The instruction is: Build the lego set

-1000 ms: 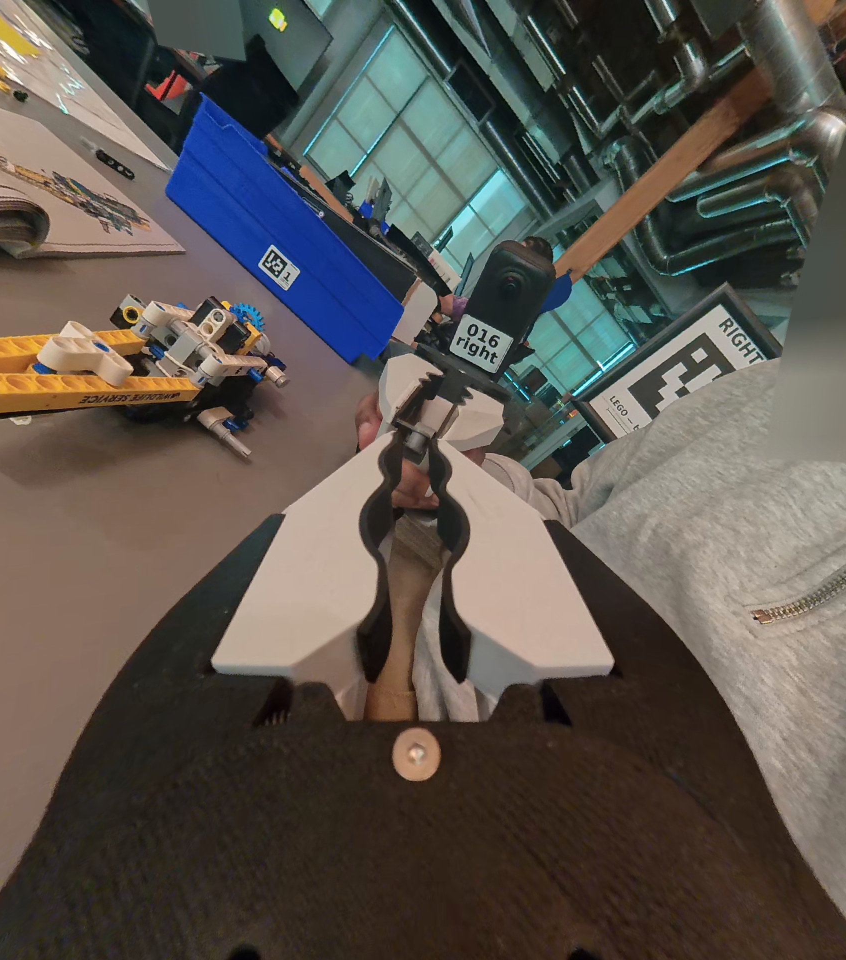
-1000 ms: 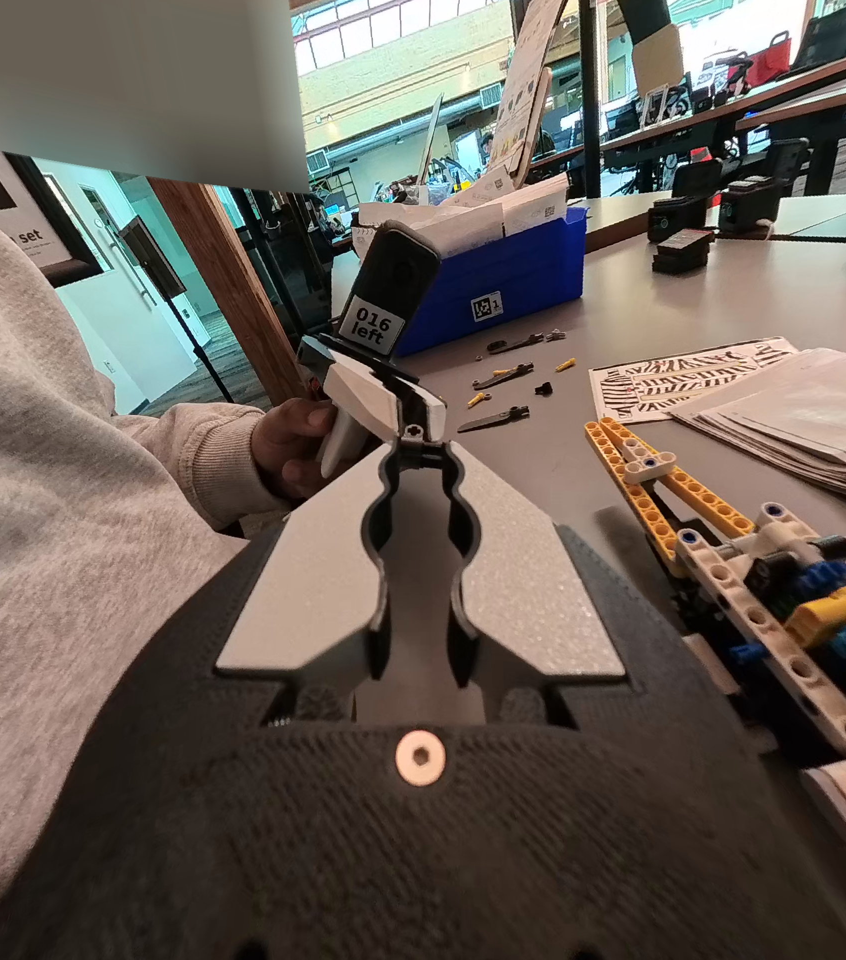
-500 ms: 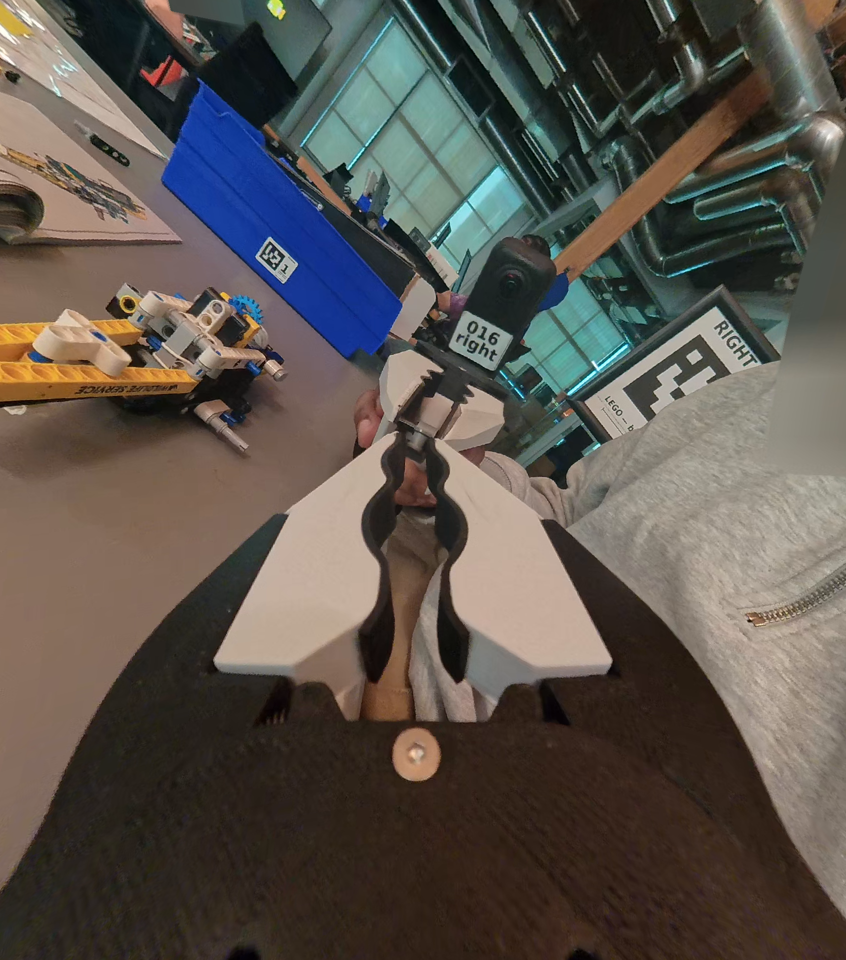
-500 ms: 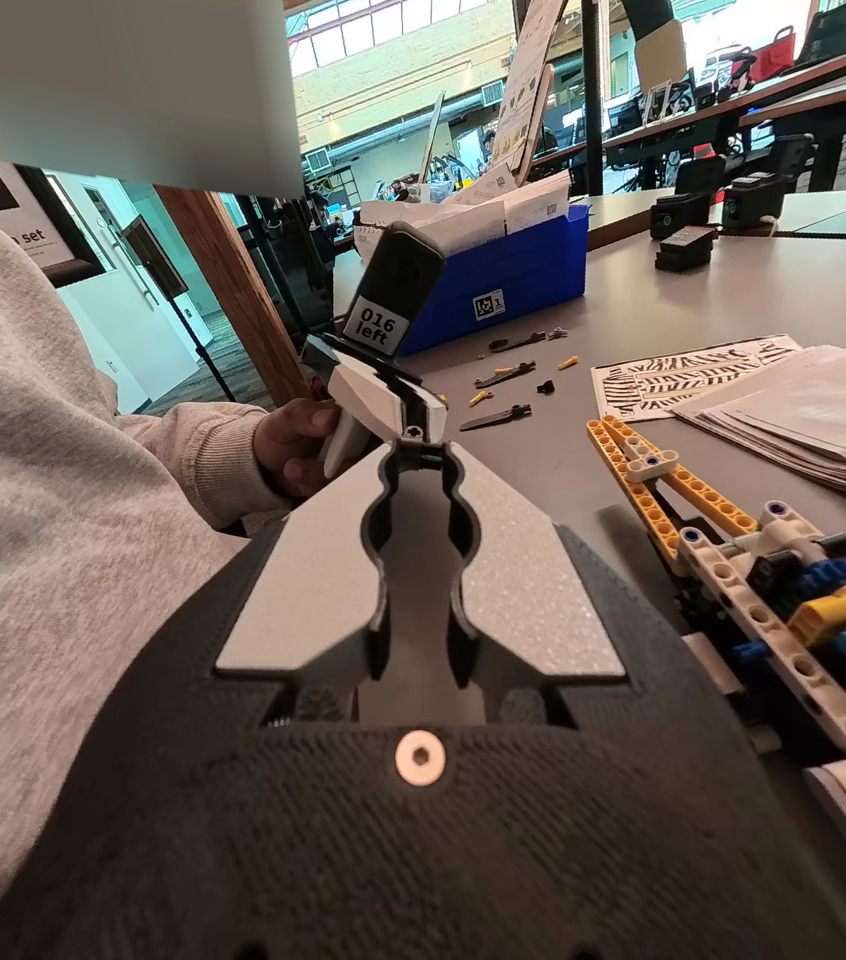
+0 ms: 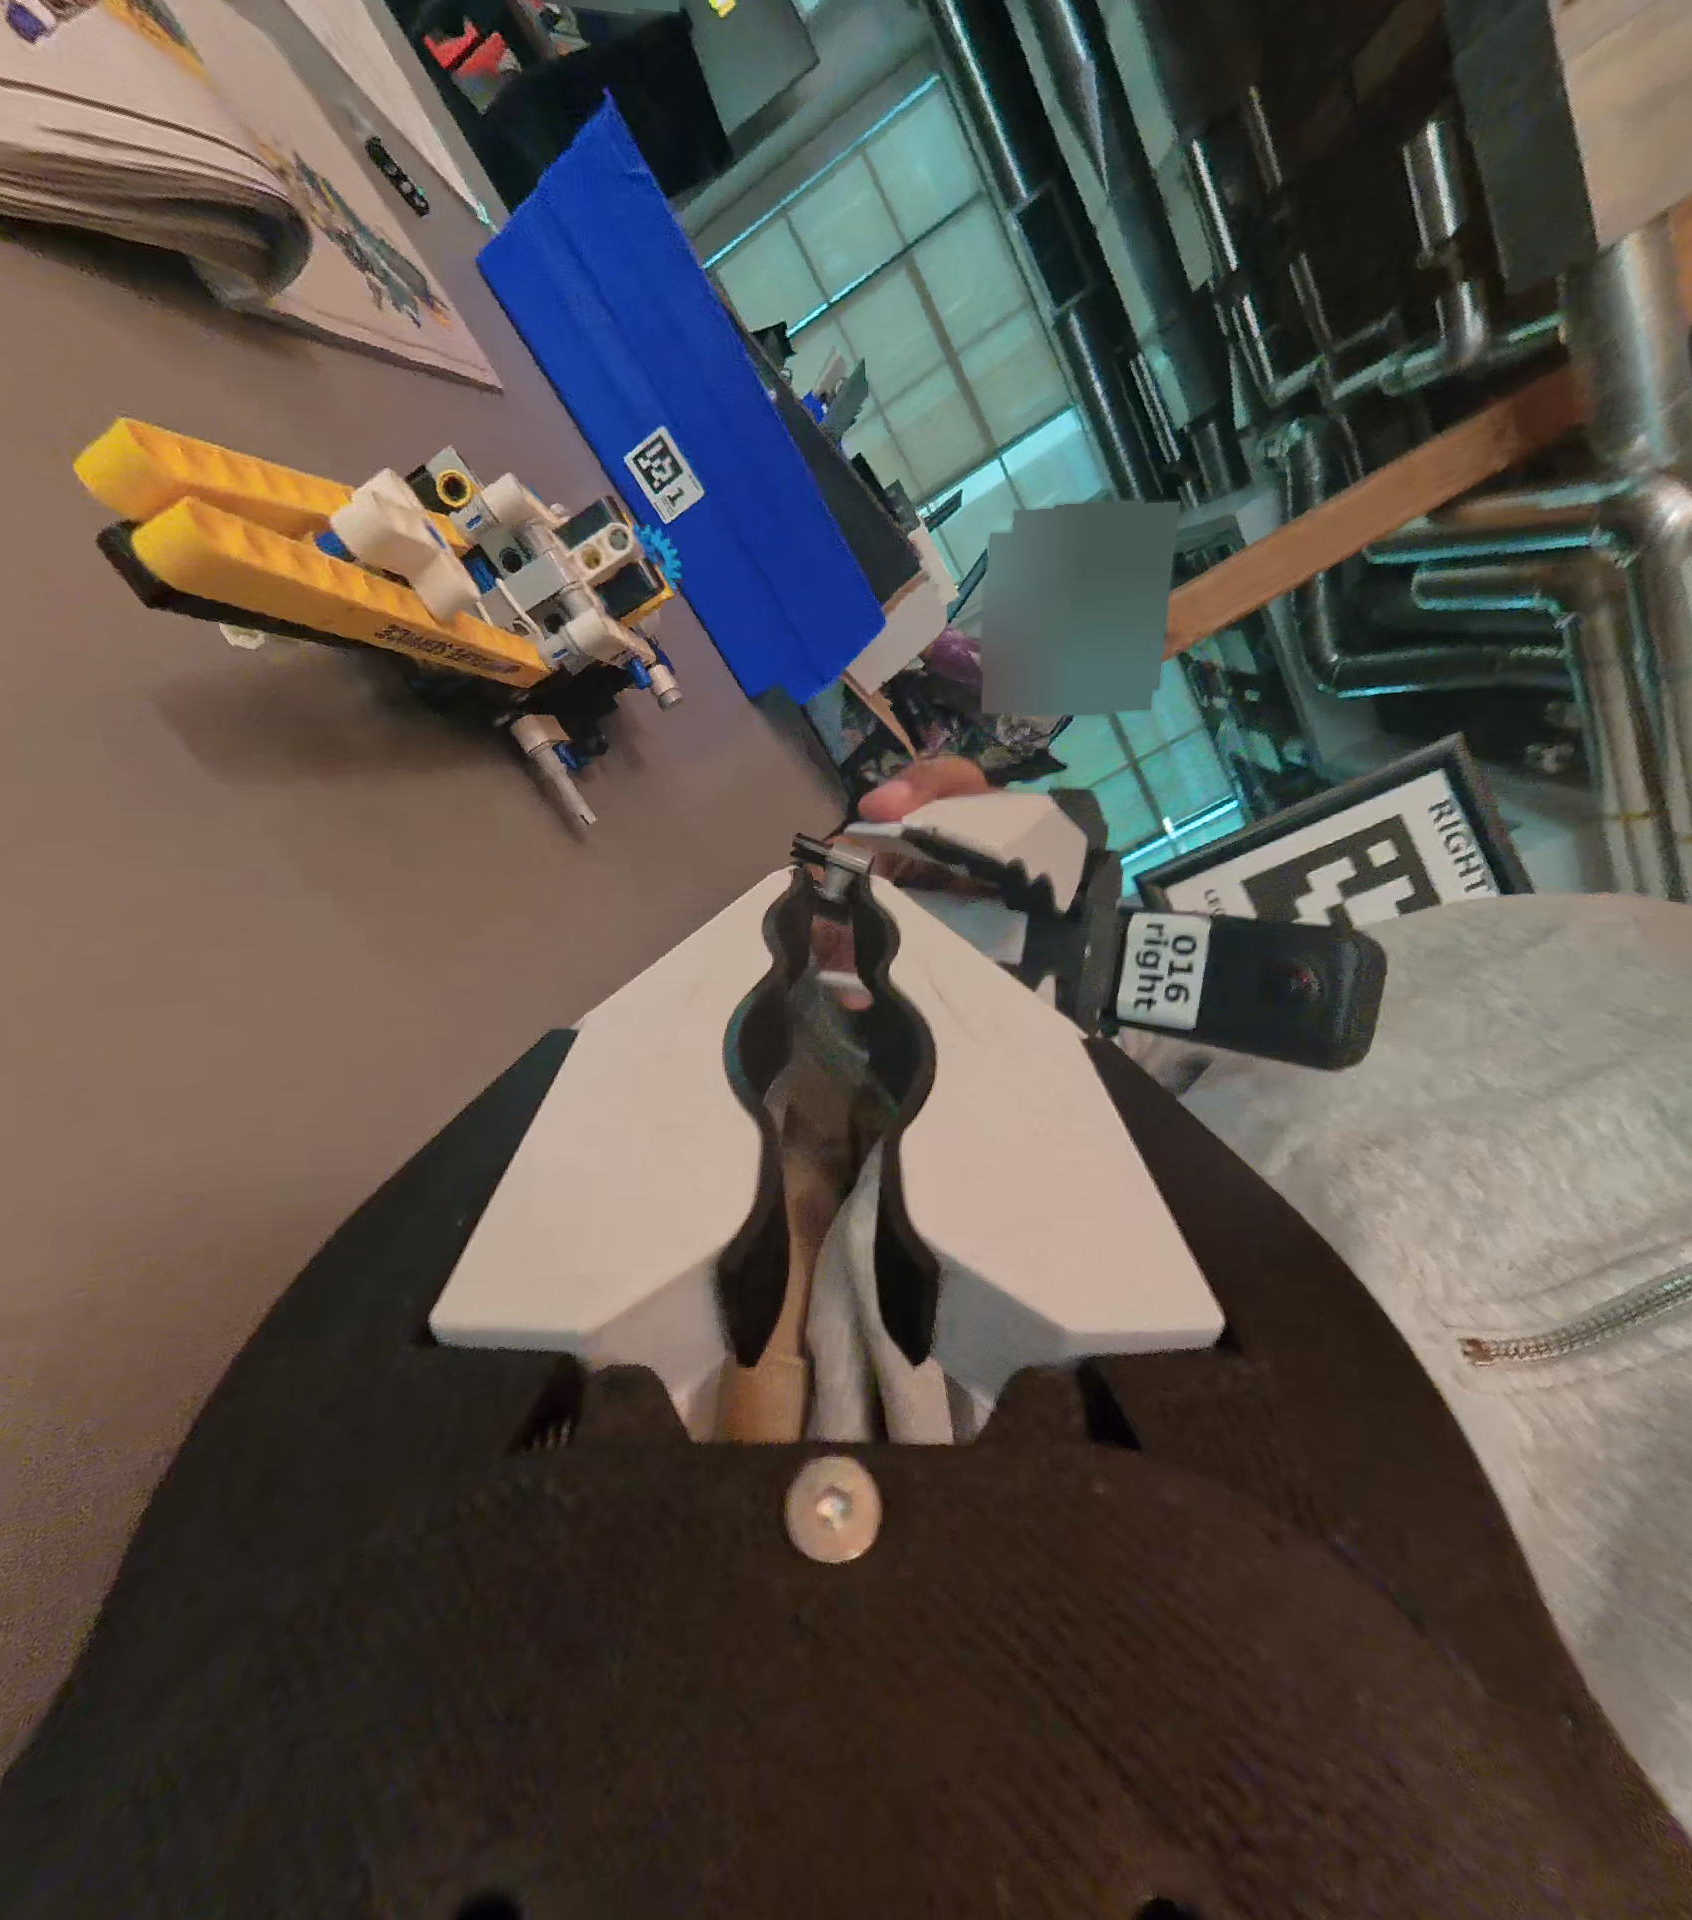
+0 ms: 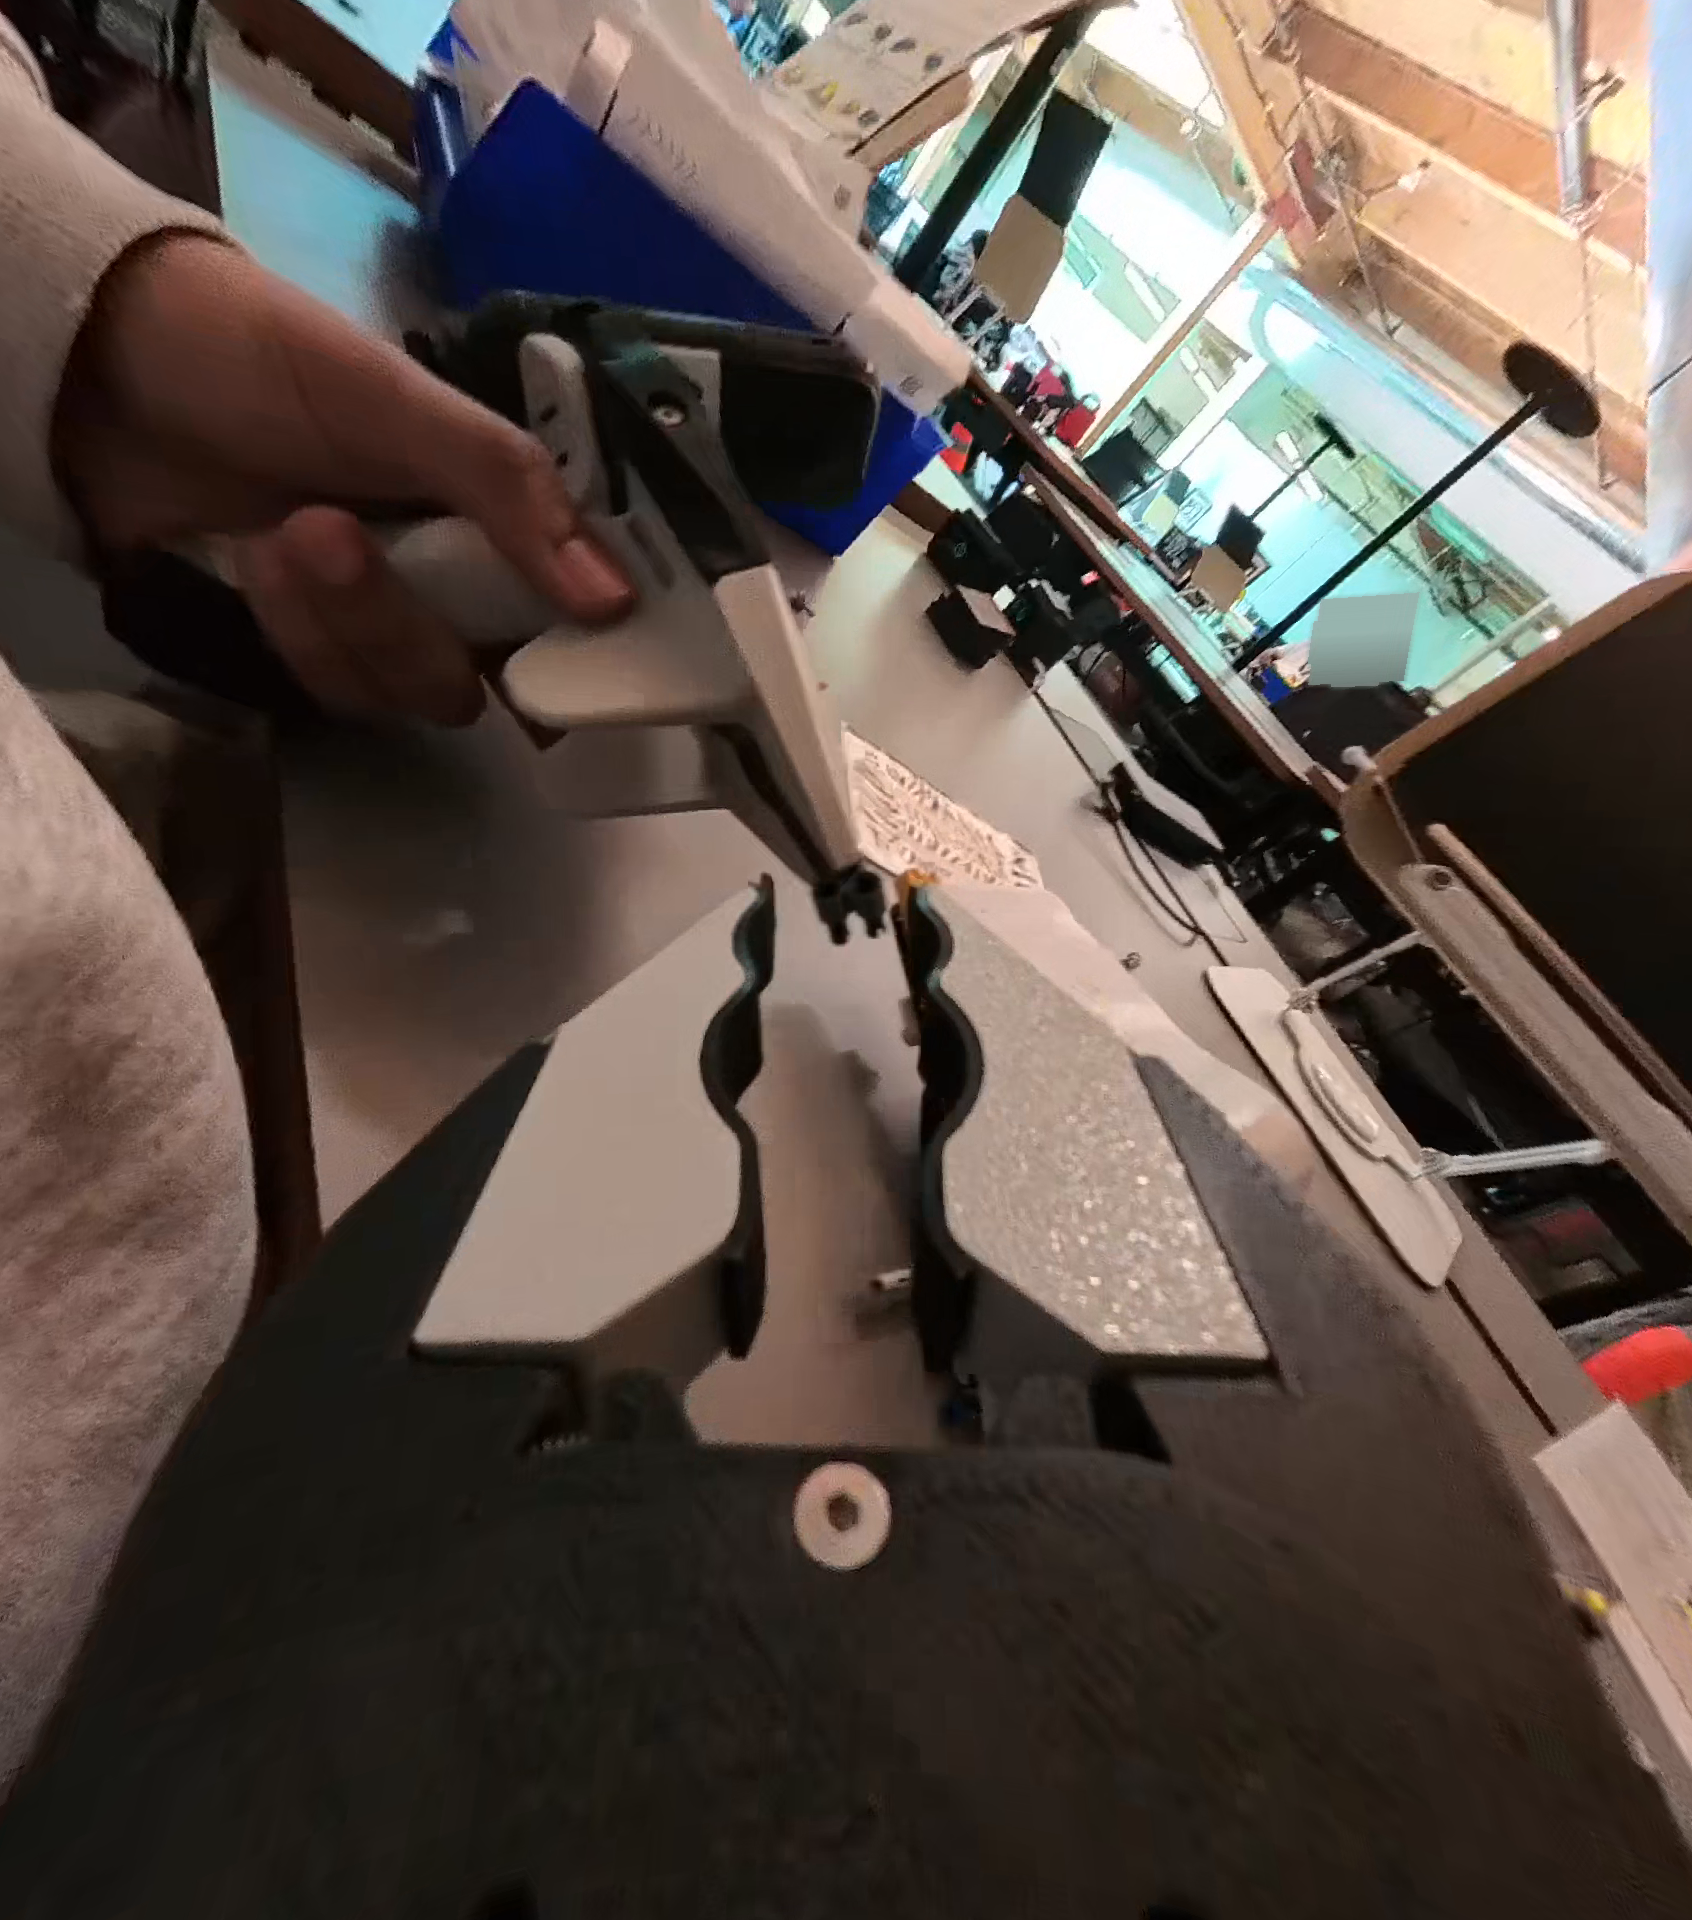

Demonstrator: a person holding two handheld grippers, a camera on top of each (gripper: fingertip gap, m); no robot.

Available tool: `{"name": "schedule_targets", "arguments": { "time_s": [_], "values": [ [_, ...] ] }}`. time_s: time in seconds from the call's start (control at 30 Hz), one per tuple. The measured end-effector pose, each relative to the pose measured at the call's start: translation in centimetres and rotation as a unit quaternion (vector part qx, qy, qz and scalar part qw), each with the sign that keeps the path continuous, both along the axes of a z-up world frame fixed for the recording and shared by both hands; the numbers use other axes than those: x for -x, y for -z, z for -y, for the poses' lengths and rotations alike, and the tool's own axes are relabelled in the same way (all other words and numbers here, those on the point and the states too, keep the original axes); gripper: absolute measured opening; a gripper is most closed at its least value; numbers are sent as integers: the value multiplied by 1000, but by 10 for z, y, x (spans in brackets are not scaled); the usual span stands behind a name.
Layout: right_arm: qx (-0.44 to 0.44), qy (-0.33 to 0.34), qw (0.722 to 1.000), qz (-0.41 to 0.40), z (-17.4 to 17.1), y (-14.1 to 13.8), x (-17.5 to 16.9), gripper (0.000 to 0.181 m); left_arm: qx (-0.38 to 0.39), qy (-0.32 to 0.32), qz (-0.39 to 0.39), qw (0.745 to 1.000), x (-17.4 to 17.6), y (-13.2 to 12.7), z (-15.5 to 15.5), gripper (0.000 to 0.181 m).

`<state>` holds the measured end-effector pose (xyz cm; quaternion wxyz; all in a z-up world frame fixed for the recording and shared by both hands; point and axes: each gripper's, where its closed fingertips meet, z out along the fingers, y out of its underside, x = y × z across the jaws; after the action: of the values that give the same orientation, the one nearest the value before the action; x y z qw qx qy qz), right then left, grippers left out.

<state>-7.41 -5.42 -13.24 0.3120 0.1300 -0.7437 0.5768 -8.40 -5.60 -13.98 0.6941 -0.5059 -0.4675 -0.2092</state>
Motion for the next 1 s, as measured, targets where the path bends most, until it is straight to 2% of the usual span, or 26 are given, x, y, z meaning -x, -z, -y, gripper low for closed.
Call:
{"name": "schedule_targets", "arguments": {
  "time_s": [0.13, 0.3, 0.53, 0.8, 0.83, 0.87, 1.0],
  "values": [
    [-8, 7, 1000, -6, 3, 1, 1, 26, -5, -2, 9, 1000, 1, 1, 1, 5],
    [-39, 14, 998, -40, 6, 9, 1, 27, 27, -3, 13, 1000, 1, 9, -3, 5],
    [-90, 43, 991, -94, 8, 18, 5, 13, 50, -13, 12, 999, 1, 12, -4, 5],
    [-101, 53, 990, -85, 9, 21, 7, 12, 61, -21, 6, 998, 1, 13, -2, 5],
    [-97, 54, 991, -80, 9, 19, 7, 12, 54, -21, 5, 998, 1, 12, -1, 5],
    [-90, 57, 992, -74, 8, 17, 8, 0, 44, -23, 4, 999, 1, 9, 0, 5],
    [-44, 52, 998, -11, 3, 7, 13, 0, -9, -31, 11, 999, 4, 0, 8, 6]
  ]
}}
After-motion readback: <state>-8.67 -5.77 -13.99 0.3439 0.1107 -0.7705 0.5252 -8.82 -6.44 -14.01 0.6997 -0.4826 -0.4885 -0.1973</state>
